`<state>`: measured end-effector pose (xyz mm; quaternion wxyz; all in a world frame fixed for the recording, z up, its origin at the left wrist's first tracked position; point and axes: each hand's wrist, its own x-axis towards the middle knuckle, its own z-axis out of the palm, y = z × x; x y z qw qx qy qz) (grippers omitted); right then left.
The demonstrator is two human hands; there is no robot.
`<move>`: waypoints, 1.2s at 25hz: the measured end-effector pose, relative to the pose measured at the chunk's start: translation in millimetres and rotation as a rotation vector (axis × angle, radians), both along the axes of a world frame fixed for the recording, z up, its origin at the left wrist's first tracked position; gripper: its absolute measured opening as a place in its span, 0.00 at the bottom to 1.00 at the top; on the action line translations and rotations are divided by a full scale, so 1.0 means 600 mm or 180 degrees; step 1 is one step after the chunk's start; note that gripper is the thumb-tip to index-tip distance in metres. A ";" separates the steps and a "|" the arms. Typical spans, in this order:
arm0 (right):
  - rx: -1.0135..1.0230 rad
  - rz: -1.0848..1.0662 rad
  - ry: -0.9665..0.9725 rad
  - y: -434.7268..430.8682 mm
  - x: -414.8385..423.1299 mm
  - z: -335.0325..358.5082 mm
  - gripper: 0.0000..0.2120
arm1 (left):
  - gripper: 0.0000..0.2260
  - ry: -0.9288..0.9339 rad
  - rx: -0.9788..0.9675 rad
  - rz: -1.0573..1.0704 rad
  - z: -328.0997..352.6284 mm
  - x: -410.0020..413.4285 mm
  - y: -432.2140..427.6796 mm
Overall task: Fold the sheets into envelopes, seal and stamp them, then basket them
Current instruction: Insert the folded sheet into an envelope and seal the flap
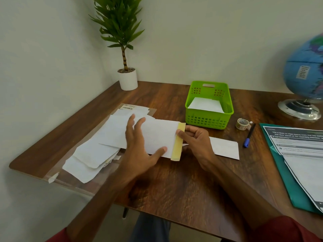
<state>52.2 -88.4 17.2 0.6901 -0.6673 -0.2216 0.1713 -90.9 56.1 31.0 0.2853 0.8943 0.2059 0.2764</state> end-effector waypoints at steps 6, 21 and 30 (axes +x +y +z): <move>0.0103 0.0000 0.0205 -0.018 0.025 0.021 0.13 | 0.63 0.1032 0.0947 -0.1164 0.037 0.053 0.047; -0.0336 0.0210 -0.0049 -0.042 0.063 0.029 0.20 | 0.50 -0.0071 0.1484 -0.1271 -0.011 0.099 0.010; -0.0359 0.0206 -0.0390 -0.046 0.071 0.016 0.13 | 0.50 -0.0020 0.1797 -0.1155 -0.013 0.099 0.011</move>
